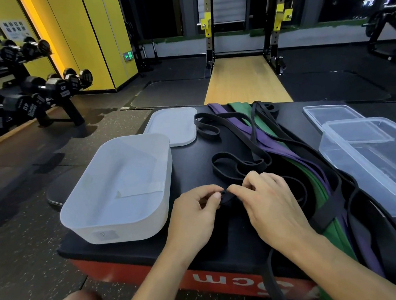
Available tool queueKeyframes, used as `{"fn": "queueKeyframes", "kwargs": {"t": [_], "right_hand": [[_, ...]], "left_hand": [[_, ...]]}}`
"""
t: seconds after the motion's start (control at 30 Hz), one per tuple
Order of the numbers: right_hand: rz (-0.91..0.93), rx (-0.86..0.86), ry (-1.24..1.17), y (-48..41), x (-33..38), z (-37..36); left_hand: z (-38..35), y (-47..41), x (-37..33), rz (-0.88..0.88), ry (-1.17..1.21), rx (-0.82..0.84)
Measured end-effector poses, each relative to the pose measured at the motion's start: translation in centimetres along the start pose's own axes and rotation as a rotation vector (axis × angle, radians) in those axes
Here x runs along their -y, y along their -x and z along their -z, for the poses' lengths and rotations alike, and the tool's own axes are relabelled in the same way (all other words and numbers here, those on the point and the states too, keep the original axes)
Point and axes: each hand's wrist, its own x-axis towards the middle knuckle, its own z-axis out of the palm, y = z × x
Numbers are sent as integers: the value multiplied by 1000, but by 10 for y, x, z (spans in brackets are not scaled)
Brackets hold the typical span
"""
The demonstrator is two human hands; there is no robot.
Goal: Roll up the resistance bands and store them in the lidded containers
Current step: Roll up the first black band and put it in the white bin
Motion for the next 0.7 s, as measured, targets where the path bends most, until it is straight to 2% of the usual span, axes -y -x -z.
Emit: {"fn": "queueKeyframes", "kwargs": {"t": [0.33,0.7], "right_hand": [[41,142,-211,-4,-2,-1],[-33,248,-226,-2,6,16]], "left_hand": [[2,-1,-1,-64,-92,55],[4,-1,-2,-83,3,102]]}}
